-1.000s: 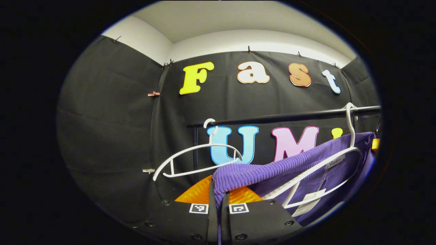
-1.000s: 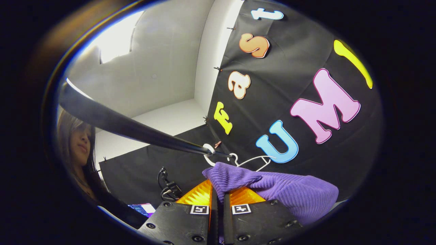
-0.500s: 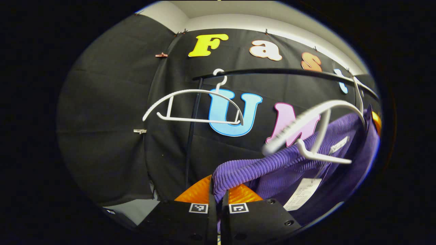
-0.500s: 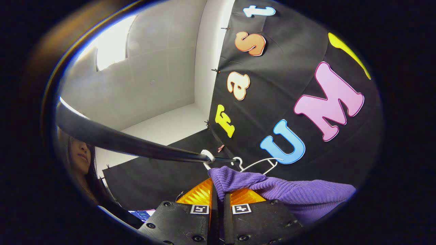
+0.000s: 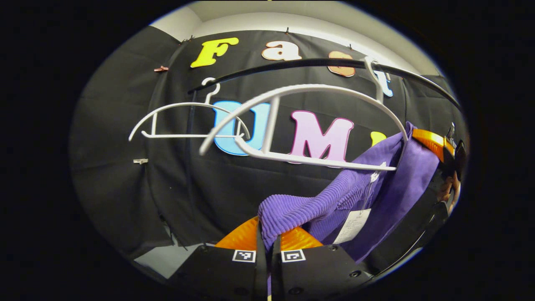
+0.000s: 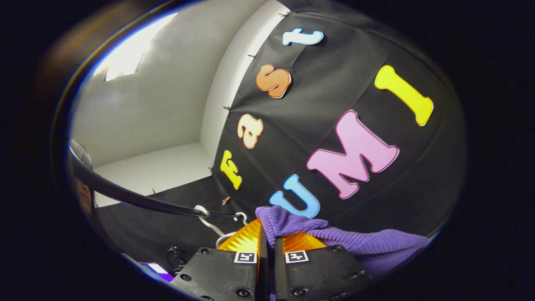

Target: Grasp the clothes on the hanger with both hands and then place them into the laundry hamper below.

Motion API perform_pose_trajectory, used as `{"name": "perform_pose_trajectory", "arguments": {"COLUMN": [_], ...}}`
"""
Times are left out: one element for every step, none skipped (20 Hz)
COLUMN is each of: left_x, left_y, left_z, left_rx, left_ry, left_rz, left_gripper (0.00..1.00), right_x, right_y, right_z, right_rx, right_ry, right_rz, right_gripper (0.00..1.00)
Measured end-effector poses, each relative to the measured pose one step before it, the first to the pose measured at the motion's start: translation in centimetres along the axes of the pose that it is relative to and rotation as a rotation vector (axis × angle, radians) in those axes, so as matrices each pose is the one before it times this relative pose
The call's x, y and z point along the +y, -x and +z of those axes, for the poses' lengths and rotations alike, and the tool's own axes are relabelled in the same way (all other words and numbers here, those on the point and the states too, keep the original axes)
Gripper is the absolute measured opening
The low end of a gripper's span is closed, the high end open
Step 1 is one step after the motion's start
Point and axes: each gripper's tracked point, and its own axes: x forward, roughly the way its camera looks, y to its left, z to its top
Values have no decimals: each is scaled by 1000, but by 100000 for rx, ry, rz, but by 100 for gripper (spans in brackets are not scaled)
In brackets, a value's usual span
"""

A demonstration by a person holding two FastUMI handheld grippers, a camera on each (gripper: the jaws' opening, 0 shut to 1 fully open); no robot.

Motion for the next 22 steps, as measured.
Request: {"name": "perform_pose_trajectory", "arguments": {"left_x": [-992, -1066, -951, -877, -494, -413, -293, -274, -182, 39, 175, 237, 207, 231, 105, 352, 161, -36, 9, -120, -25, -88], "left_y": [-113, -128, -97, -9, -107, -65, -71, 60, 104, 175, 148, 221, 176, 211, 283, 102, 172, 64, 124, 308, 256, 270], "left_z": [-257, -247, -483, -355, -352, -395, -647, -589, -616, -463, -469, -400, -589, -453, -639, -367, -186, -88, -70, -159, -188, -236], "left_rx": [522, 659, 759, 813, 962, 1127, 1281, 1249, 1225, 1002, 1021, 957, 1172, 1077, 1206, 866, 585, 441, 231, 148, 337, 560], "left_ry": [-486, -161, -28, -372, -664, -620, -23, 291, -39, -437, -538, -267, 100, 300, 177, -53, 204, 559, 644, 398, 5, 47], "left_rz": [-1949, -1937, -1888, -1621, -1053, -724, -644, -666, -256, 382, 768, 587, 332, 63, 370, 421, 439, 297, 118, 192, -9, -111], "left_gripper": [8, 7, 8, 8, 8, 8, 8, 8, 8, 8, 8, 8, 8, 8, 8, 8, 8, 8, 8, 8, 8, 8], "right_x": [-1267, -1306, -1337, -1135, -1120, -1102, -638, -1, 222, -11, 92, 289, 766, 1078, 1890, 1894, 1596, 1466, 1191, 999, 1044, 1055], "right_y": [370, 258, 183, 233, 138, 69, 148, 26, 164, -16, 93, 327, 283, 172, 438, 184, 143, -1, 52, 375, 335, -221], "right_z": [11, -362, -606, -946, -925, -1132, -1271, -1145, -1413, -1366, -1529, -1642, -1503, -1270, -1190, -943, -667, -588, -725, -1000, -1045, -794], "right_rx": [-420, 223, 1219, 2052, 2299, 3027, 3270, 2413, 3533, 2687, 3797, 3738, 3862, 3646, 3615, 3193, 2717, 2283, 2479, 2846, 3690, 3288], "right_ry": [2887, 3575, 4104, 4642, 4981, 4900, 3285, 1511, 712, 1149, 2752, 4208, 5357, 4222, 4489, 4025, 4460, 4762, 5648, 5416, 3960, 2238], "right_rz": [-5036, -5483, -5328, -5147, -5278, -4601, -2552, -1221, -45, -844, -1181, -805, -136, 1019, 2715, 3035, 2738, 2013, 1206, 1170, 2665, 2091], "right_gripper": [10, 10, 10, 10, 10, 10, 10, 10, 10, 10, 10, 10, 10, 10, 10, 10, 10, 10, 10, 10, 10, 10]}}
